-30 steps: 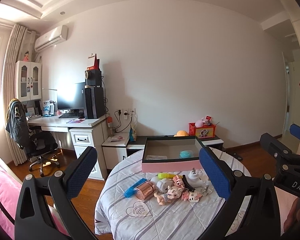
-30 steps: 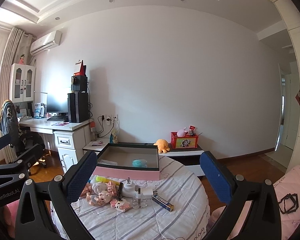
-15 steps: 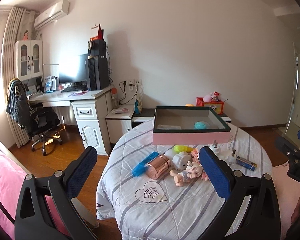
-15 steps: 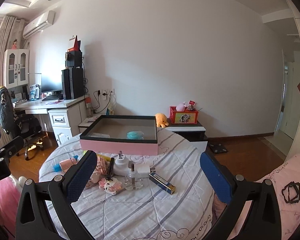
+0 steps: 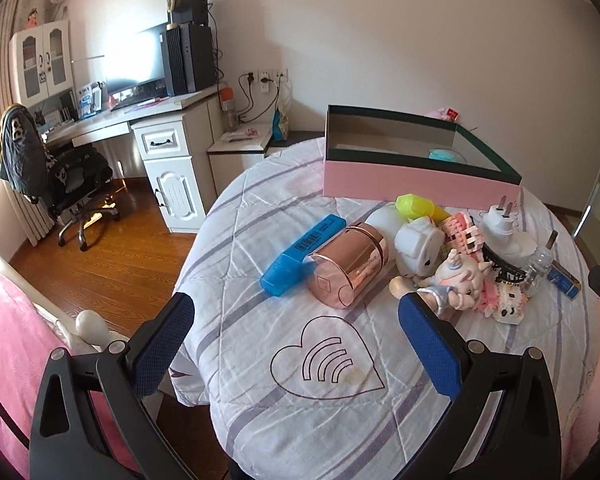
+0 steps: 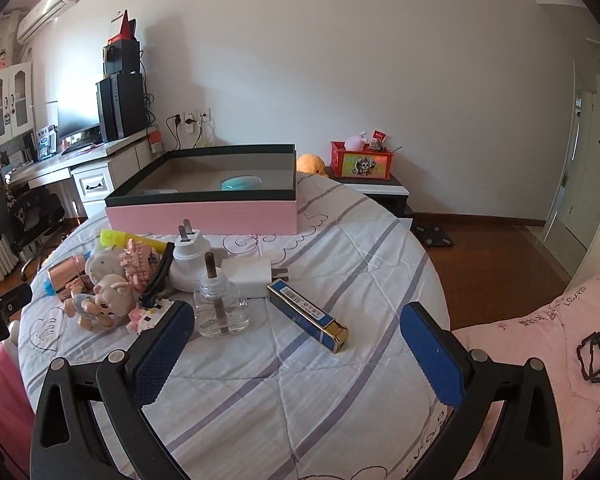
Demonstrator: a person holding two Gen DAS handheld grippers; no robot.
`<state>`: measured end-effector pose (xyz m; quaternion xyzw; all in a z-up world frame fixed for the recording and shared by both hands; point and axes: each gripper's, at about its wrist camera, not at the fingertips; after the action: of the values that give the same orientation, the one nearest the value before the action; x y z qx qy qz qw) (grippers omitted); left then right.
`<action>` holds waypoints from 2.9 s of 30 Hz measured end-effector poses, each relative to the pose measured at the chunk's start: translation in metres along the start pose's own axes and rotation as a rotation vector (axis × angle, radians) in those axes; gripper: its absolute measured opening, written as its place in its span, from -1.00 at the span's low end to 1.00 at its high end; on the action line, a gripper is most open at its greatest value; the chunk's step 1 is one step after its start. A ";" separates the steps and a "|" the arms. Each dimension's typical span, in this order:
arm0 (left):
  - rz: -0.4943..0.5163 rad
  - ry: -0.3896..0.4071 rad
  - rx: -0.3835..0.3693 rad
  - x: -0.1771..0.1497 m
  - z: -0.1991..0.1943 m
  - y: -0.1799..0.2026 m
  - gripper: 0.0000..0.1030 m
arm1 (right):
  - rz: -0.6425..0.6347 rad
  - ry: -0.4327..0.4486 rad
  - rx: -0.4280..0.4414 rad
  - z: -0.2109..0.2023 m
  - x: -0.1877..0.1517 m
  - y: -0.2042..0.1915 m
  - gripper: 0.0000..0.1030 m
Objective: Organize rigid objects
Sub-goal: 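Grasp the rose-gold jar with the left tool while the right tool grasps the blue-and-gold box, then carry the jar and blue-and-gold box into the pink box and open both tools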
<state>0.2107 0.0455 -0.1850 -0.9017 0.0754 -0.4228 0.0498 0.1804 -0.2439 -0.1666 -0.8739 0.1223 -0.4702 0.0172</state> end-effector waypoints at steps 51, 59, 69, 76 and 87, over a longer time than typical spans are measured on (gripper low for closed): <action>0.055 -0.016 -0.123 0.012 0.049 0.023 -0.08 | -0.068 -0.213 0.169 0.084 -0.003 0.006 -0.70; 0.060 0.057 -0.114 0.016 0.014 0.022 -0.08 | -0.031 -0.113 0.217 0.047 0.007 0.003 -0.70; 0.121 0.173 -0.169 0.053 -0.027 0.042 -0.08 | -0.069 -0.059 0.289 0.027 0.029 -0.020 -0.70; 0.196 0.228 -0.226 0.113 -0.019 0.064 -0.08 | -0.118 -0.005 0.339 0.025 0.066 -0.040 -0.70; 0.228 0.123 -0.239 0.213 0.090 0.067 -0.08 | -0.209 -0.033 0.401 0.102 0.146 -0.100 -0.69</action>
<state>0.4079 -0.0565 -0.0918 -0.8591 0.2300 -0.4570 -0.0146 0.3620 -0.1897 -0.0896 -0.8684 -0.0653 -0.4701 0.1437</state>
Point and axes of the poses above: each gripper's, at about its wrist camera, not at the fingertips, and z roughly the way its jaws point, y to its right, x to its top, and after that the axes turned 11 degrees about z, right-handed
